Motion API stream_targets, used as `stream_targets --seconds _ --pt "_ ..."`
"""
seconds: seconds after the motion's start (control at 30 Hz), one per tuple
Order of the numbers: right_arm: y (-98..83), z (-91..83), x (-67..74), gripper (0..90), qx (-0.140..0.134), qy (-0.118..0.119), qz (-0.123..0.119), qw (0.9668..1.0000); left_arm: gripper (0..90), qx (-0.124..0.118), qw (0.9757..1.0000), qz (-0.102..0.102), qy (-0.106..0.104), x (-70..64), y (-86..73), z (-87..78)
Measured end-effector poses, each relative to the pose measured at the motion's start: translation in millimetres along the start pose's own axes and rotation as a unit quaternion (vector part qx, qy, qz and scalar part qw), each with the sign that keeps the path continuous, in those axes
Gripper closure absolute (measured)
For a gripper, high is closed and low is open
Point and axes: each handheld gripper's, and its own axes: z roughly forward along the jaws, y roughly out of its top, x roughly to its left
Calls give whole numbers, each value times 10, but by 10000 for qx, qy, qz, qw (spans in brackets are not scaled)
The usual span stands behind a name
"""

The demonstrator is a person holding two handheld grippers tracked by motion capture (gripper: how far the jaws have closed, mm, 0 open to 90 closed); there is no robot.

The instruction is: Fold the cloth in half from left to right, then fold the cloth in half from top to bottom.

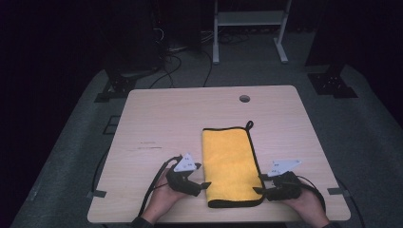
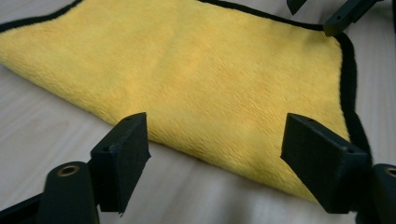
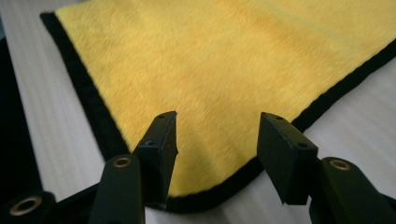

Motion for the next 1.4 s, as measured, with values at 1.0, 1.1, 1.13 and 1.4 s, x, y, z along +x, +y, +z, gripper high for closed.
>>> stream_targets --seconds 1.0,1.1,1.13,1.4 --pt "805 384 -1051 439 -564 -543 488 9957 682 247 9969 -471 584 1027 507 299" --pt "843 450 -1161 438 -598 -589 561 9949 694 243 9961 -524 664 1142 515 344" --pt "854 485 -1217 429 -590 -531 651 9947 702 234 9958 -552 696 1178 514 357" --pt "800 726 -1443 410 -593 -612 892 9924 592 276 9922 -912 808 1424 472 532"
